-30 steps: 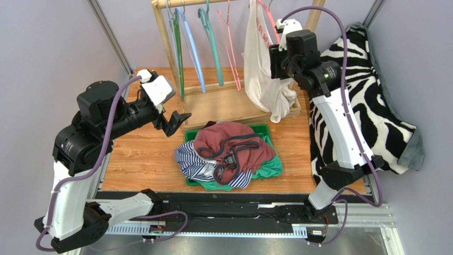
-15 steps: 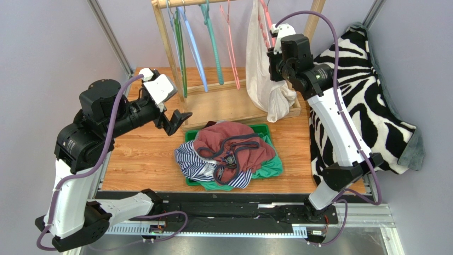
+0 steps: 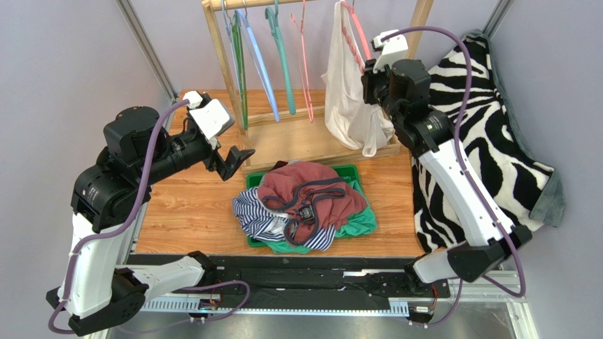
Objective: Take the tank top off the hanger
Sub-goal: Pick up the hanger from the clothesline.
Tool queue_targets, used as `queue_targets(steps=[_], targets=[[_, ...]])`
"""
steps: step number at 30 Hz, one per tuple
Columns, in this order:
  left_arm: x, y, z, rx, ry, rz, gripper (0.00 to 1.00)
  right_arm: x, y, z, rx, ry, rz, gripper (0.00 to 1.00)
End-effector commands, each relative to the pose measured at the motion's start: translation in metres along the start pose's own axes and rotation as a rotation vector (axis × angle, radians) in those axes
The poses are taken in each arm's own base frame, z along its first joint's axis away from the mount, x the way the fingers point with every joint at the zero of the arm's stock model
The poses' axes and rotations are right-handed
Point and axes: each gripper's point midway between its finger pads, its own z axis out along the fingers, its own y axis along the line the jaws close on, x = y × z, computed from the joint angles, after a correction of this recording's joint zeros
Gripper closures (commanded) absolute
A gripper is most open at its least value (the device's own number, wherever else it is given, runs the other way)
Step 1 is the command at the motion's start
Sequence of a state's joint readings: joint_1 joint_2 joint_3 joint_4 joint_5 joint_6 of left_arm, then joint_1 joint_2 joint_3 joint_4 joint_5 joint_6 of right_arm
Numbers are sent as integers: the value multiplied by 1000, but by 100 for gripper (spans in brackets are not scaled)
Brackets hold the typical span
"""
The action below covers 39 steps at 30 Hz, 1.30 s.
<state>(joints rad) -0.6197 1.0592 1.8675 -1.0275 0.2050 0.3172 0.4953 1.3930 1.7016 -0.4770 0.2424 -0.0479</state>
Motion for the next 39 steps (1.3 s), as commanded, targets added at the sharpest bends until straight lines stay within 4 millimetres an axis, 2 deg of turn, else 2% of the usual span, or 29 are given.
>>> queue_targets(steps=[1, 2, 3, 4, 5, 6, 7, 8, 9, 12, 13, 14, 15, 16, 18, 19, 20, 23, 25, 27, 31, 33, 36, 39], targets=[[-10, 5, -7, -29, -39, -2, 1, -9, 7, 15, -8, 45, 10, 100], [-10, 5, -7, -27, -39, -2, 1, -2, 11, 17, -18, 79, 17, 100], [-9, 5, -6, -28, -36, -3, 1, 0, 12, 15, -27, 96, 17, 95], [-9, 4, -6, -26, -37, -3, 1, 11, 15, 9, -34, 153, 46, 85], [-10, 4, -7, -24, -39, -2, 1, 20, 15, 9, -31, 196, 42, 70], [-8, 3, -5, -19, -35, -5, 1, 11, 13, 3, -24, 196, 50, 53], [-8, 2, -5, -13, -35, -5, 1, 21, 8, -4, 0, 262, 44, 46], [-8, 1, -5, -11, -36, -8, 1, 24, 8, -4, 3, 283, 41, 39], [-9, 0, -4, -3, -39, -9, 1, 14, 6, -8, 6, 265, 47, 30], [-10, -2, -6, 5, -45, -13, 1, 3, 2, -11, 23, 252, 40, 23], [-10, -2, -6, 5, -45, -12, 1, -14, 0, -14, 22, 213, 42, 22], [-10, -2, -7, 7, -48, -11, 1, -26, 1, -14, 17, 188, 46, 22], [-10, -2, -7, 3, -47, -11, 1, -20, 5, 1, 15, 212, 39, 31], [-10, -2, -7, 5, -46, -13, 1, -38, 7, -6, -10, 178, 52, 36], [-11, -1, -9, 0, -51, -10, 1, -29, 15, 5, -33, 205, 69, 48], [-11, -1, -10, -4, -48, -11, 1, -17, 20, 9, -49, 243, 66, 47], [-11, -1, -12, -6, -52, -9, 1, -15, 20, 10, -45, 257, 70, 46], [-10, -1, -11, -4, -48, -11, 1, 14, 20, 10, -35, 353, 48, 43], [-10, -2, -9, 4, -47, -14, 1, 21, 16, 6, -12, 378, 33, 43], [-11, -3, -8, 9, -48, -17, 1, 27, 15, 6, -6, 397, 22, 47], [-10, -3, -9, 11, -49, -22, 1, 21, 16, 12, -8, 373, 32, 68], [-10, -3, -11, 10, -51, -22, 1, 19, 19, 16, -16, 368, 37, 82], [-7, -3, -11, 3, -44, -26, 1, 24, 23, 19, -25, 384, 37, 98], [-8, -2, -13, 1, -49, -24, 1, 21, 23, 19, -20, 366, 34, 100]])
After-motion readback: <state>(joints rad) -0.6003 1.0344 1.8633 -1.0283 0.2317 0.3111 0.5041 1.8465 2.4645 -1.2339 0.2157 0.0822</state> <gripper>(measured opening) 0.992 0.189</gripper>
